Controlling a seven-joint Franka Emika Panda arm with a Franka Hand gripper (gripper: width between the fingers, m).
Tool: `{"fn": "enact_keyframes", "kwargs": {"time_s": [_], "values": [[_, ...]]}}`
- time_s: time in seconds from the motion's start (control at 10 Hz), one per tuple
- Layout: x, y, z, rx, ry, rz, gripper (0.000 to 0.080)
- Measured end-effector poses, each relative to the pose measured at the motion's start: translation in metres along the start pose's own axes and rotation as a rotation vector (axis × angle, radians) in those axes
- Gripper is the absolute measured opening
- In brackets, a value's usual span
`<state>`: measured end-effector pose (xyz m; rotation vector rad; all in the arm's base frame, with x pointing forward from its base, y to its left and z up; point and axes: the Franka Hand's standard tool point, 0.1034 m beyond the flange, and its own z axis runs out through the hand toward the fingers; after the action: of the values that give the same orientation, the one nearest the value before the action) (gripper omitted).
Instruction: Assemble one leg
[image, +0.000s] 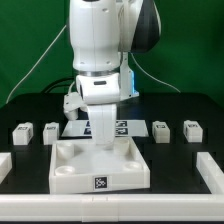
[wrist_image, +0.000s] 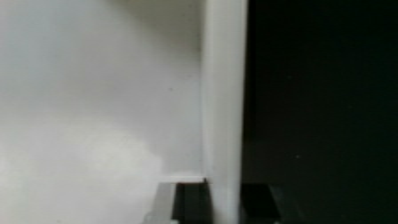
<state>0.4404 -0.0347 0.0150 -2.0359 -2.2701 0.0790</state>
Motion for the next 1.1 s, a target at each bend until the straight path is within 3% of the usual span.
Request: {"fn": "enact_keyframes", "kwargs": {"time_s": [0.2,0.3,0.4,0.6,0.9,1.1], "values": [[0.002,0.001,0.0,0.001,0.001,0.017,0.0062],[0.01,0.005,0.0,-0.003,0.004,0.061,0.0062],[0.022,0.011,0.0,-0.008,0.009,0.095,0.0064],[0.06,0.031,-0.001,-0.02,0.028,0.113,0.0064],[0.098,0.06,-0.003,-0.05,0.057,0.094,0.0064],[0.103,0.07,-0.003,-0.059,0.064,0.089,0.0064]]}}
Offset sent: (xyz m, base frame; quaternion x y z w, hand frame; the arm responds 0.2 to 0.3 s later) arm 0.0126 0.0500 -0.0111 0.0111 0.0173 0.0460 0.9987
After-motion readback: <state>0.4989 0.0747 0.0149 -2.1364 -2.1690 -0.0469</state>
